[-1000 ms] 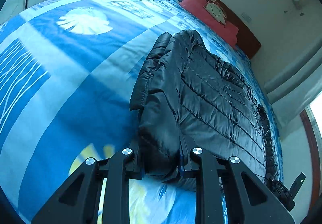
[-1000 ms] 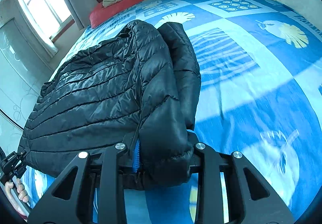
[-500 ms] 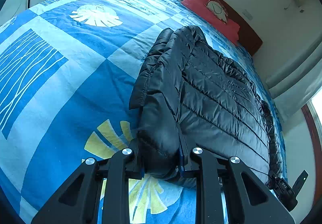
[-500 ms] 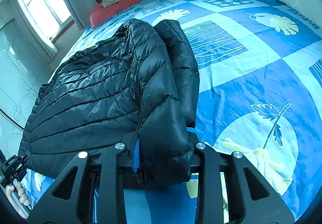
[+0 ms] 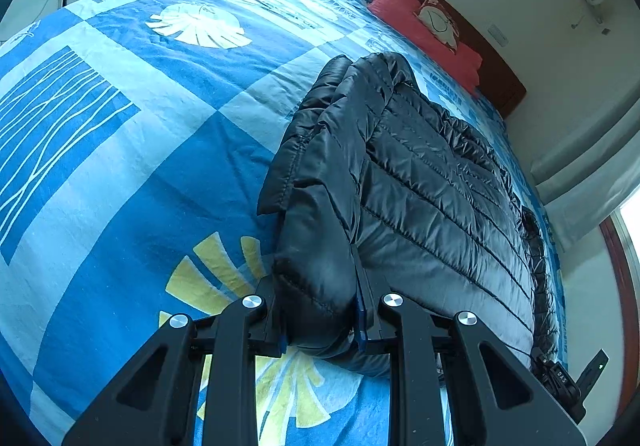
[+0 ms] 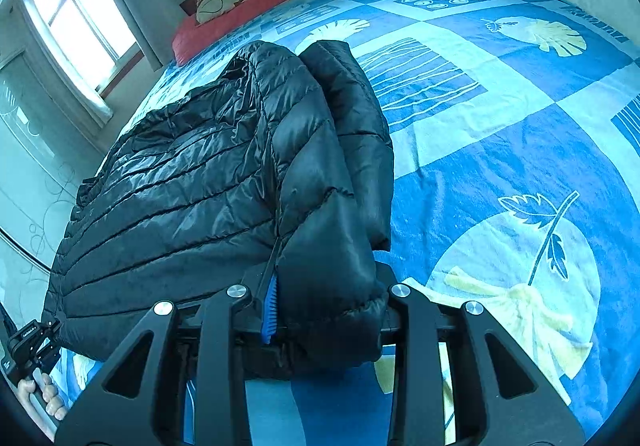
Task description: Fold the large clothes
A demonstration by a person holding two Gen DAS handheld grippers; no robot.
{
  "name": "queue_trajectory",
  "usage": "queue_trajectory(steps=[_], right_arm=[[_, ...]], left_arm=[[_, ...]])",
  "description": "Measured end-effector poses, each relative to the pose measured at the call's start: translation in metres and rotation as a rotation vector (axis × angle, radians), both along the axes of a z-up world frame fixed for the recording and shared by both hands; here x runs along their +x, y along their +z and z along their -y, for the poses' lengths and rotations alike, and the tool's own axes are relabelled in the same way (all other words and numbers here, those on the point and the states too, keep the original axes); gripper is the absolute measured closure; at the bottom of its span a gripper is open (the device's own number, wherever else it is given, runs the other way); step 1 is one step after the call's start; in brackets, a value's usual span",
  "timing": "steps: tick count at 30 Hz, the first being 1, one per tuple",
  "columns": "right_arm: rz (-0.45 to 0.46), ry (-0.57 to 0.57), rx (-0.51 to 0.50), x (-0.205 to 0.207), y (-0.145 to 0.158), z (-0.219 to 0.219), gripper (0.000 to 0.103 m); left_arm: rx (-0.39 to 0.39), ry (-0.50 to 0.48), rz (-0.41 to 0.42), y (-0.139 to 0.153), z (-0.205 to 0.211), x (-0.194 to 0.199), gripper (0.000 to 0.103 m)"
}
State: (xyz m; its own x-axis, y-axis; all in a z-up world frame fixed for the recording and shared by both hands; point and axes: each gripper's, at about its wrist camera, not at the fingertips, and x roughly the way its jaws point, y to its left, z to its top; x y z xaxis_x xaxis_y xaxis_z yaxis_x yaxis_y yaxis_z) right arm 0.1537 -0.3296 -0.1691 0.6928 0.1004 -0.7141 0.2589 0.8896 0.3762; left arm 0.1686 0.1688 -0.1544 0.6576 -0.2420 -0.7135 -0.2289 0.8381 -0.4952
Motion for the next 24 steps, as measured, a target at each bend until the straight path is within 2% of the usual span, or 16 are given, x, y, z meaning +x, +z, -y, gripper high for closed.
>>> queue_trajectory(steps=[6,8,10,11,14,17,19,22,24], right_arm=[[-0.011,-0.025,-0.018,-0.005,0.004,0.0,0.057],[-0.024,-0.029,-0.036,-0.007,0.008,0.0,0.054],[-0.024,-0.043,-0.058,-0.013,0.015,0.0,0.046],[-0.021,-0.047,-0.074,-0.017,0.02,0.0,0.045],[-0.021,-0.06,-0.134,-0.026,0.033,-0.003,0.045],[-0.01,-0.058,-0.21,-0.034,0.048,-0.014,0.046],[0.0,-0.031,-0.232,-0.034,0.056,-0.025,0.06],[0.002,0.05,-0.236,-0.02,0.06,-0.053,0.065],[-0.004,0.102,-0.242,-0.008,0.061,-0.074,0.066]], left_arm=[[0.012,-0.008,-0.018,0.007,-0.006,-0.004,0.064],[0.037,-0.008,-0.032,0.011,-0.009,-0.007,0.057],[0.076,-0.007,-0.037,0.017,-0.011,-0.01,0.055],[0.099,-0.012,-0.032,0.022,-0.013,-0.012,0.053],[0.184,-0.009,-0.021,0.036,-0.018,-0.017,0.044],[0.243,-0.005,-0.027,0.041,-0.026,-0.015,0.043],[0.274,0.001,-0.036,0.041,-0.031,-0.014,0.042],[0.278,0.016,-0.057,0.037,-0.042,-0.012,0.042],[0.3,0.029,-0.075,0.034,-0.046,-0.01,0.042]])
